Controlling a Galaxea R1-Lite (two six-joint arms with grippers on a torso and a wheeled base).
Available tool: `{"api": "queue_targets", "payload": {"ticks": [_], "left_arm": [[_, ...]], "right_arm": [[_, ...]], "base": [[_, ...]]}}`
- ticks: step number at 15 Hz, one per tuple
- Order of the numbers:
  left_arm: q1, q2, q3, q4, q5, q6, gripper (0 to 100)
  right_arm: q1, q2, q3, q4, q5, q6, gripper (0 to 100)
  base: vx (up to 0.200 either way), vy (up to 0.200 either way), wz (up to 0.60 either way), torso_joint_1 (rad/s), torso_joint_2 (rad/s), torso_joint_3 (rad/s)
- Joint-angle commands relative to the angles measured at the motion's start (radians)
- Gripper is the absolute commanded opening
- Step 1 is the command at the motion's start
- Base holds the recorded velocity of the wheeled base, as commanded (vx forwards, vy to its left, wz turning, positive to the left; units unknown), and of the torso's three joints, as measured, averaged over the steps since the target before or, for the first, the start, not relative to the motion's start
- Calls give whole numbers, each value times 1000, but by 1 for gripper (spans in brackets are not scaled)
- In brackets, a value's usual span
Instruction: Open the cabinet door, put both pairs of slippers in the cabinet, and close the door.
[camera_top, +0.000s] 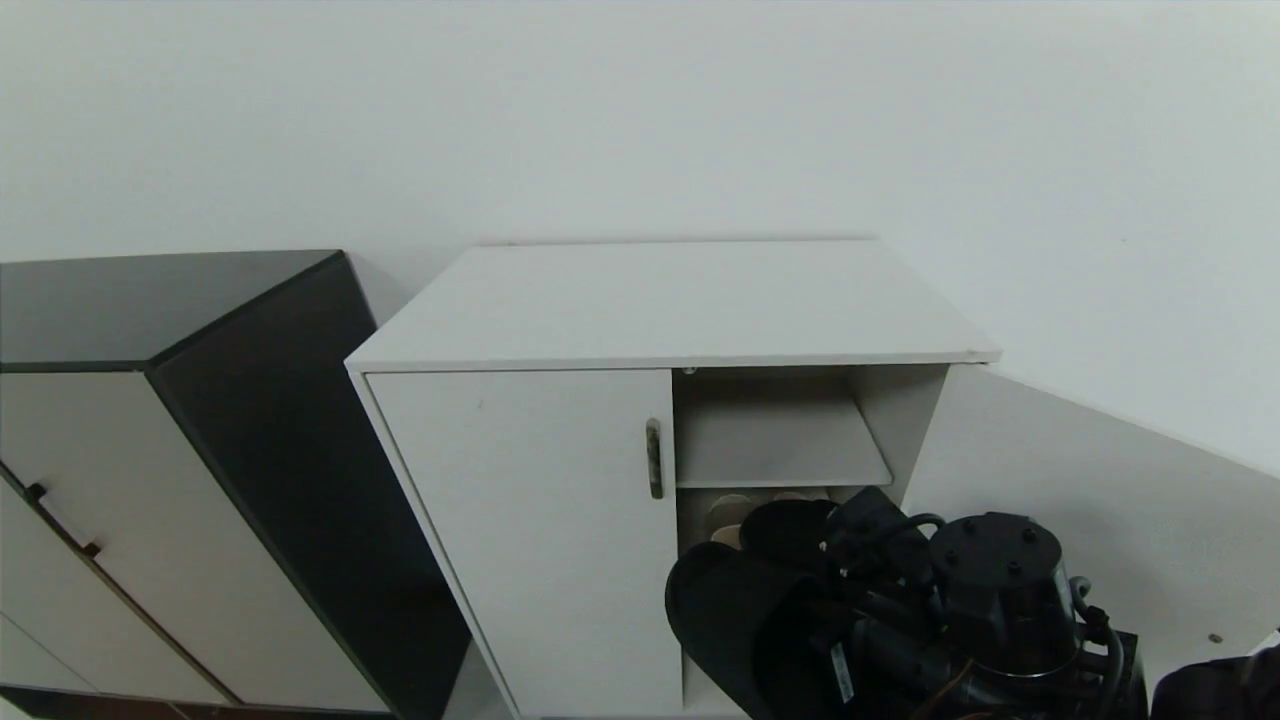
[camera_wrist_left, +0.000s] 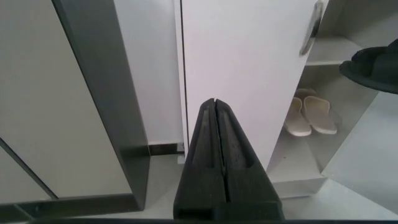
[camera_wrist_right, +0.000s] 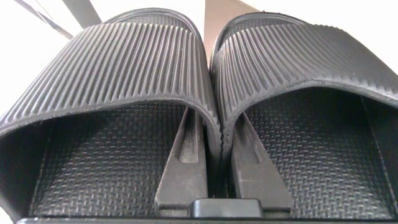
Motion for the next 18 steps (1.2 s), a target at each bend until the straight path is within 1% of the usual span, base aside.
{"api": "queue_targets", "payload": {"ticks": [1,10,16,18], "left_arm": [[0,1,0,0,0,0,0],[0,1,0,0,0,0,0],[0,1,0,0,0,-2,0],[0,1,0,0,0,-2,0]], "right_arm": [[0,2,1,0,0,0,0],[2,19,1,-2,6,0,0],[0,19,15,-31,6,-1,0],[0,22,15,-31,6,-1,0]], "base": [[0,0,0,-168,491,315],[0,0,0,-139,474,329],[0,0,0,-58,445,381],[0,0,0,-7,242,224]]}}
